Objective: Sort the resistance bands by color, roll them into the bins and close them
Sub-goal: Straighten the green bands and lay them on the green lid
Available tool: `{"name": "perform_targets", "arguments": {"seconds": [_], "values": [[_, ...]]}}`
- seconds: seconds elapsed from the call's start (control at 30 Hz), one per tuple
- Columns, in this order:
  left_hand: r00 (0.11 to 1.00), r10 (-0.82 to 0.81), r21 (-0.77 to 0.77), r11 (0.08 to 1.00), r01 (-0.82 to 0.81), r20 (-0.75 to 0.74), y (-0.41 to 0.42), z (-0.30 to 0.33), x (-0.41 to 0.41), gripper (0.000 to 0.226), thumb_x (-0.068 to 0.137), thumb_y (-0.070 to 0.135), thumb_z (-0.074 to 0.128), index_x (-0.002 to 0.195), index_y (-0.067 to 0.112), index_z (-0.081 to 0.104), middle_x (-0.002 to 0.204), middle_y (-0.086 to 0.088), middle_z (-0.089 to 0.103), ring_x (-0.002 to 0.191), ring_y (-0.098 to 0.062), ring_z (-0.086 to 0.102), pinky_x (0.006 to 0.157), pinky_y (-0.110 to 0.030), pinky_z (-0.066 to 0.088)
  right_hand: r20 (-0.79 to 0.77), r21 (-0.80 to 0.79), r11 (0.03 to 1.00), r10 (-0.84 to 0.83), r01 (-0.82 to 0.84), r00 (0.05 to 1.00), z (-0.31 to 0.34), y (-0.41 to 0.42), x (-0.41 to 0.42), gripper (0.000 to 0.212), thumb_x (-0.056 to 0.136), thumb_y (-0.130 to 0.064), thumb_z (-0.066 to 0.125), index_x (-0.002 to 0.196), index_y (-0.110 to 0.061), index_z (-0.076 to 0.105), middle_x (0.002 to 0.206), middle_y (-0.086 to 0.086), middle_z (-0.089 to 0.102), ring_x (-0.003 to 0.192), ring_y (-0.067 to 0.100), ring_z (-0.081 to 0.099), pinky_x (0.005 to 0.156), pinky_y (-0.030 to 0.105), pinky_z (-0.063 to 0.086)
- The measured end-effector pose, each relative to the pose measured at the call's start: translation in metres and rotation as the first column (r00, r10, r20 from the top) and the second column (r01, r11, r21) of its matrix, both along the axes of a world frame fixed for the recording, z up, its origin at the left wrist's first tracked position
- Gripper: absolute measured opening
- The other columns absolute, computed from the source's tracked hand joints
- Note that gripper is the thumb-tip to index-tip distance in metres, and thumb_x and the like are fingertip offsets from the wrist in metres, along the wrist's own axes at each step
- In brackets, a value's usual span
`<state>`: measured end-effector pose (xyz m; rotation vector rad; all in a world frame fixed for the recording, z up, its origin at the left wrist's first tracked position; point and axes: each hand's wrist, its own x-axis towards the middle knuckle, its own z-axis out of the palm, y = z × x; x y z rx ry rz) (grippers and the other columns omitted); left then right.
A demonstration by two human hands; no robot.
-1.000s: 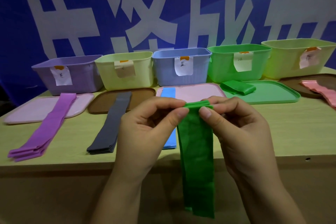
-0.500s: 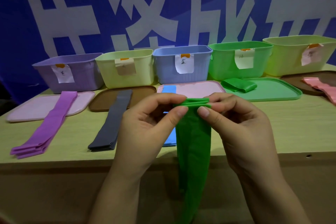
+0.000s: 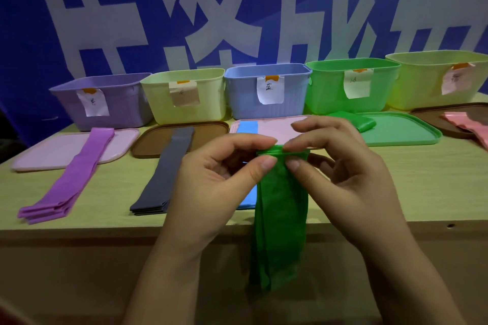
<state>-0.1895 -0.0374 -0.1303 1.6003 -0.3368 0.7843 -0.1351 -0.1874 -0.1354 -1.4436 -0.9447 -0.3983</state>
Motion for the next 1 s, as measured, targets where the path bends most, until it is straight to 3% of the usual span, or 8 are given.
{"name": "perform_targets", "arguments": {"seconds": [0.37, 0.57, 0.8, 1.0], "values": [[0.998, -0.046, 0.006, 0.999, 0.047, -0.043, -0.0009, -0.0025, 0.0032, 0.025, 0.073, 0.005, 0.070, 0.092, 0.021, 0.075, 0.089, 0.002, 0.074, 0.087, -0.013, 0.070, 0.077, -0.019, 0.052, 0.023, -0.059, 0.996, -0.065, 0.066, 0.998, 0.0036, -0.0006, 0.0033, 0.010, 0.078, -0.029, 0.063, 0.081, -0.019, 0.064, 0.093, -0.009, 0.063, 0.096, 0.006, 0.061, 0.073, 0.014, 0.051], [0.998, -0.052, -0.006, 0.999, 0.052, -0.031, -0.0022, -0.0028, 0.0039, 0.025, 0.073, 0.004, 0.071, 0.090, 0.021, 0.075, 0.089, -0.001, 0.073, 0.086, -0.013, 0.069, 0.076, -0.019, 0.052, -0.010, -0.053, 0.998, -0.038, 0.037, 0.999, 0.0023, 0.0004, 0.0011, 0.005, 0.081, -0.028, 0.059, 0.082, -0.023, 0.058, 0.097, -0.010, 0.062, 0.103, 0.005, 0.060, 0.076, 0.013, 0.048], [1.000, -0.005, 0.025, 1.000, 0.005, -0.005, -0.0039, -0.0045, 0.0027, 0.024, 0.074, 0.005, 0.070, 0.088, 0.024, 0.074, 0.087, 0.005, 0.074, 0.087, -0.011, 0.070, 0.076, -0.018, 0.052, -0.032, -0.059, 0.997, -0.041, 0.039, 0.999, 0.0015, 0.0019, -0.0012, 0.002, 0.080, -0.032, 0.058, 0.081, -0.031, 0.057, 0.092, -0.011, 0.065, 0.098, 0.010, 0.063, 0.073, 0.025, 0.054], [0.999, 0.034, 0.033, 0.999, -0.035, 0.041, -0.0060, -0.0063, 0.0030, 0.024, 0.075, 0.006, 0.071, 0.090, 0.024, 0.074, 0.087, 0.007, 0.074, 0.087, -0.012, 0.070, 0.077, -0.018, 0.052, -0.077, -0.024, 0.999, -0.043, 0.042, 0.996, 0.0031, 0.0029, -0.0057, 0.011, 0.081, -0.016, 0.062, 0.079, -0.026, 0.058, 0.088, -0.009, 0.066, 0.092, 0.014, 0.064, 0.072, 0.034, 0.056]]}}
